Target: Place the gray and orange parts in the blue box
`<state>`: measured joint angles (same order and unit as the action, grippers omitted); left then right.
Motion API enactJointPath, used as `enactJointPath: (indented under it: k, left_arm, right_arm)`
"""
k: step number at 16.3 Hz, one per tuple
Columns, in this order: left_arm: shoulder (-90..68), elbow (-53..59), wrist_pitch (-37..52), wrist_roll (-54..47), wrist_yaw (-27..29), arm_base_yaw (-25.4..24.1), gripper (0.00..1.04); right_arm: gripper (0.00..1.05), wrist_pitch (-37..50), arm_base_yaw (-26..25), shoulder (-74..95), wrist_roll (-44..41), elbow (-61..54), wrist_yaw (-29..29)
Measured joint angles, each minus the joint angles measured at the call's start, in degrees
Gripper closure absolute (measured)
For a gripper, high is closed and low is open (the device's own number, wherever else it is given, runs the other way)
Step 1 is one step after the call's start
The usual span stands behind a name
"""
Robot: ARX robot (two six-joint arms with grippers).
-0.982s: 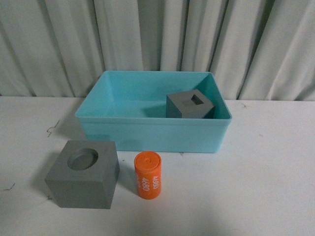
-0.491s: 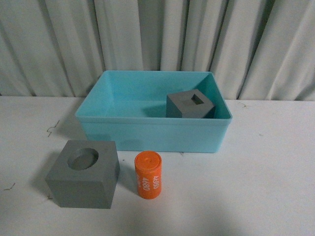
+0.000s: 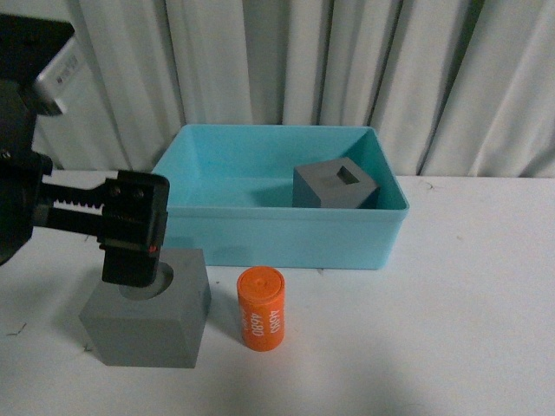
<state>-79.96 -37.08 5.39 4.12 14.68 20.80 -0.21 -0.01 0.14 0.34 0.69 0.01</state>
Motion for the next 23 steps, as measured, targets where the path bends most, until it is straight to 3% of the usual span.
enactJointPath:
  k: [6, 22, 23]
  left_arm:
    - [-11.15, -1.79, 4.98, -4.5, 0.63, -3.17, 0.07]
    - [-23.96, -6.43, 8.92, -6.54, 0.04, -5.42, 0.07]
    - [-24.15, -6.47, 8.92, -6.54, -0.37, -5.55, 0.14]
  right_arm:
    - [0.06, 0.02, 0.0, 0.0, 0.0, 0.0, 0.0]
    - [0.06, 0.02, 0.0, 0.0, 0.0, 0.0, 0.0]
    - [0.06, 0.02, 0.0, 0.0, 0.0, 0.0, 0.0]
